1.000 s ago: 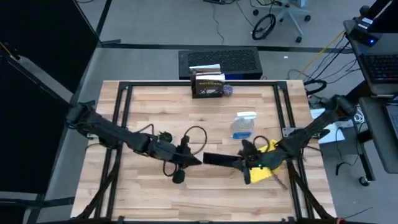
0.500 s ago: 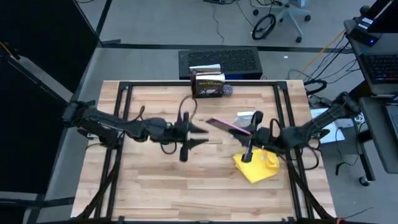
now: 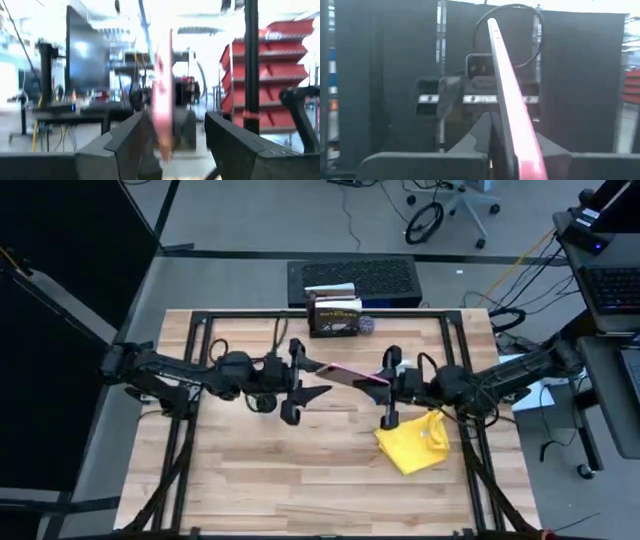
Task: Apply microfiber cloth
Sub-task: Spray the front of the cellphone using the spray bottle
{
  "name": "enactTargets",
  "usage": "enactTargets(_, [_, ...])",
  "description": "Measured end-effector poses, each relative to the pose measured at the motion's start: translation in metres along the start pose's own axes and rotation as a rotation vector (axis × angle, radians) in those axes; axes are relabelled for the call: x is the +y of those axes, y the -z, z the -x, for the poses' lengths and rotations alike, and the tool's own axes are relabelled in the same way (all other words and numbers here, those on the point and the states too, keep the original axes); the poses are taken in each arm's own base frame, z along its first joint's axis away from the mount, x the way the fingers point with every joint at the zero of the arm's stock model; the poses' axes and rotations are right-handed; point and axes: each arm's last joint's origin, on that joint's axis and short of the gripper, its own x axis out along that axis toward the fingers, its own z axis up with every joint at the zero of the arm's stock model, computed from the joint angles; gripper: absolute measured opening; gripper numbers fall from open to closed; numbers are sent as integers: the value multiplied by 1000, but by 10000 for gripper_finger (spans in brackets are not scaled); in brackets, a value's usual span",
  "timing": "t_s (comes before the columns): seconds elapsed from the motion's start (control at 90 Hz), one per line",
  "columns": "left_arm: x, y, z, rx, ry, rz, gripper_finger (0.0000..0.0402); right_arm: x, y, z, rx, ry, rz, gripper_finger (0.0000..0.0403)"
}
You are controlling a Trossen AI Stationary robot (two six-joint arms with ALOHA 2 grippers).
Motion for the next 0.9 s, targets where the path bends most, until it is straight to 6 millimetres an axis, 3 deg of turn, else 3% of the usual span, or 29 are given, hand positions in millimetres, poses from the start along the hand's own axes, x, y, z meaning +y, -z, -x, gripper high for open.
enactTargets(0.322, [1,-10,-3,-59,0,-12,189,-1,-2,0,-15,-14,59,11])
enactTargets(0.5, [0,-2,-12,-65,7,-61,189,-5,-2,-4,-70,14,77,11])
enactTargets(0.722, [0,1,-16,-125,2,-65,189,-2,22,-19,-82,34,94,11])
enactTargets(0.9, [0,-1,-16,-148,0,-67,187,-1,28,-22,-127,42,84,11])
